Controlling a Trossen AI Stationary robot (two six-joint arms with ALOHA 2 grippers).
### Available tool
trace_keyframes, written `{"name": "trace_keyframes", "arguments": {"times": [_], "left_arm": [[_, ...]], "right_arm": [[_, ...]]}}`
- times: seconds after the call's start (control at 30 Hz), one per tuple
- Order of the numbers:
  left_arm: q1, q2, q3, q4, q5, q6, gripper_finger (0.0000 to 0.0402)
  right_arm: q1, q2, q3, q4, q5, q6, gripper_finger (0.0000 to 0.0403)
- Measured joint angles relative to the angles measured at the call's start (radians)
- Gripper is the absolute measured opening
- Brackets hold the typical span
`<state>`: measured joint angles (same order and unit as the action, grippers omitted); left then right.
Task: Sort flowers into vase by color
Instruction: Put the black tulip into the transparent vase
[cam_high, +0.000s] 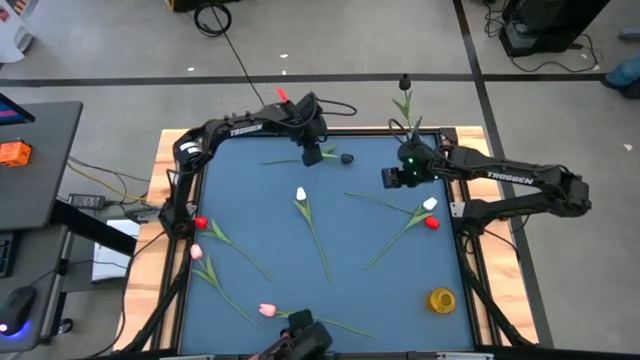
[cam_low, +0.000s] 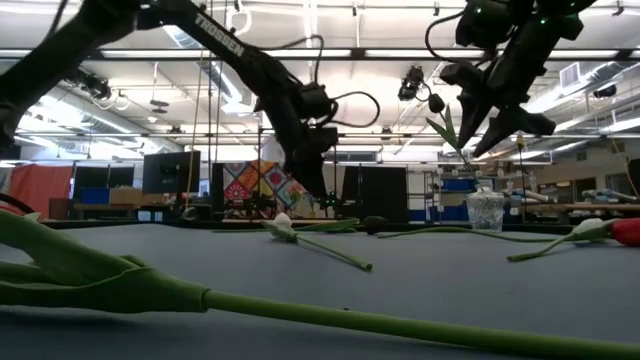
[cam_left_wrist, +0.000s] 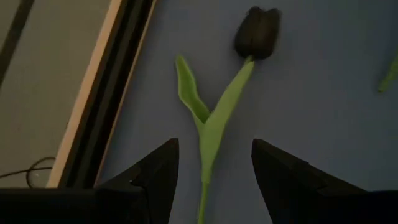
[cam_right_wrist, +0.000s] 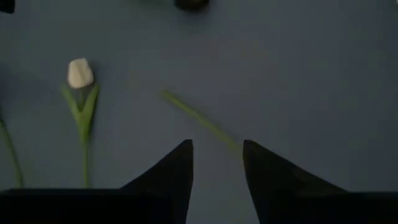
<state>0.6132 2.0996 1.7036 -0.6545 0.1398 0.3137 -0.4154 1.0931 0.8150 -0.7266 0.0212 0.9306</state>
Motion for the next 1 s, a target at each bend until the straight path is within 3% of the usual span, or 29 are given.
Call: {"name": "trace_keyframes", "arguments": {"times": [0.23, 0.43, 0.73, 1.0], "left_arm": [[0.002, 0.112, 0.092, -0.081, -0.002, -0.010, 0.0208], [0.020, 0.127, 0.091, -0.087, -0.013, -0.019, 0.0208], [0.038, 0.164, 0.090, -0.055, 0.073, 0.180, 0.0208], [0.023, 0.191, 0.091, -0.069, 0.096, 0.196, 0.0197]], "right_arm": [[-0.070, 0.010, 0.000, -0.002, -0.027, -0.121, 0.0159], [-0.093, 0.011, 0.000, -0.001, -0.051, -0.166, 0.0160], [-0.113, 0.012, 0.000, -0.003, -0.065, -0.235, 0.0160], [-0.109, 0.011, 0.000, -0.011, -0.094, -0.294, 0.0160]]}}
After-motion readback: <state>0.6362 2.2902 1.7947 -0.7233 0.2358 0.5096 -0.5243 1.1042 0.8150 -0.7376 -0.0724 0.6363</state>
